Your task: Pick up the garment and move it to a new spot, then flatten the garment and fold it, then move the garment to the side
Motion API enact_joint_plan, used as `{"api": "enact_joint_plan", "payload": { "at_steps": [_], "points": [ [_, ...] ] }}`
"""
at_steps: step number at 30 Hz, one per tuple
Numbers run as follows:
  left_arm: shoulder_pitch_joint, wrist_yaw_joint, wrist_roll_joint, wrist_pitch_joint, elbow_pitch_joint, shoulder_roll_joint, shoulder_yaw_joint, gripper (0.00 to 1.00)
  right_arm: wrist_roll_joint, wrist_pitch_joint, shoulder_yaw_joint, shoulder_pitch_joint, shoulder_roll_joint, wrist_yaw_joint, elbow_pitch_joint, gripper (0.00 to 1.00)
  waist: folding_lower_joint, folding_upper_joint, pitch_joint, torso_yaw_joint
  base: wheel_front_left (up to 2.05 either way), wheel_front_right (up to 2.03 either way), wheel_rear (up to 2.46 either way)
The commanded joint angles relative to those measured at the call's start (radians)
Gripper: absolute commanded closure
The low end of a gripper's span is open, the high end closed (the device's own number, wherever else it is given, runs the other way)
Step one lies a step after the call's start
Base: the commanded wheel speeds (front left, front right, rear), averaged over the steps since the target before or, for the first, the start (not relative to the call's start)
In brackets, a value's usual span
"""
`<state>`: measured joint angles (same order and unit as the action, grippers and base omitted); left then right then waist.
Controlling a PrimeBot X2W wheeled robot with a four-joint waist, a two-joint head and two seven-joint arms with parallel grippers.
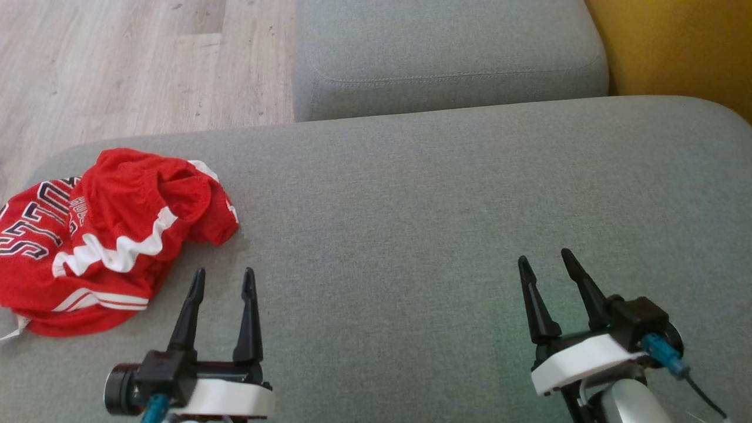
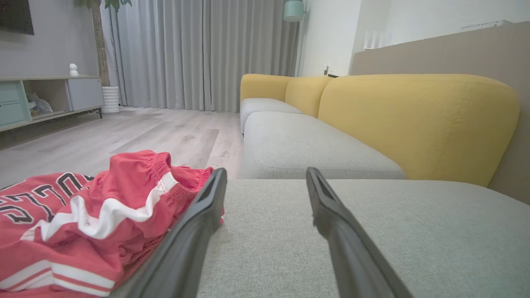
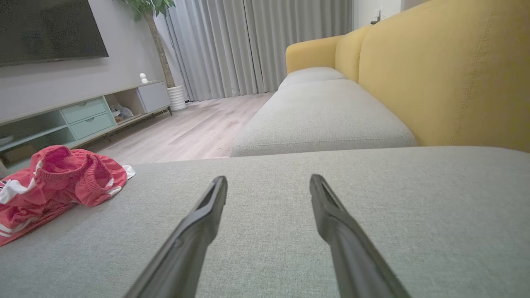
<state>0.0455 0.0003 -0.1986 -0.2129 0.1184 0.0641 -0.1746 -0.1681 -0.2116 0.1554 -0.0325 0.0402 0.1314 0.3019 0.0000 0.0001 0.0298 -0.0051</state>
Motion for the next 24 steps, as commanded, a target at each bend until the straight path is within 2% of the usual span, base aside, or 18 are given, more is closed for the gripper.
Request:
{"api": "enact_joint_plan", "payload": {
  "at_steps": [1,12,24],
  "points": [
    [-0.029,0.007,0.040,-0.015,-0.045,0.011,0.017,0.00,0.040,-0.016,0.021,-0.062,0.009,-0.001,-0.040,0.00,0.0000,-0.0001,0.000,-0.002,0.00,0.00,0.00],
    [-0.033,0.028,0.191,-0.049,-0.051,0.017,-0.006,0.00,0.196,-0.050,0.033,-0.071,0.010,-0.001,-0.056,0.00,0.0000,-0.0001,-0.001,-0.009,0.00,0.00,0.00],
    [-0.034,0.031,0.189,-0.049,-0.038,0.018,-0.007,0.00,0.191,-0.050,0.016,-0.067,0.010,-0.001,-0.049,0.00,0.0000,-0.0001,0.003,-0.011,0.00,0.00,0.00]
  ]
}}
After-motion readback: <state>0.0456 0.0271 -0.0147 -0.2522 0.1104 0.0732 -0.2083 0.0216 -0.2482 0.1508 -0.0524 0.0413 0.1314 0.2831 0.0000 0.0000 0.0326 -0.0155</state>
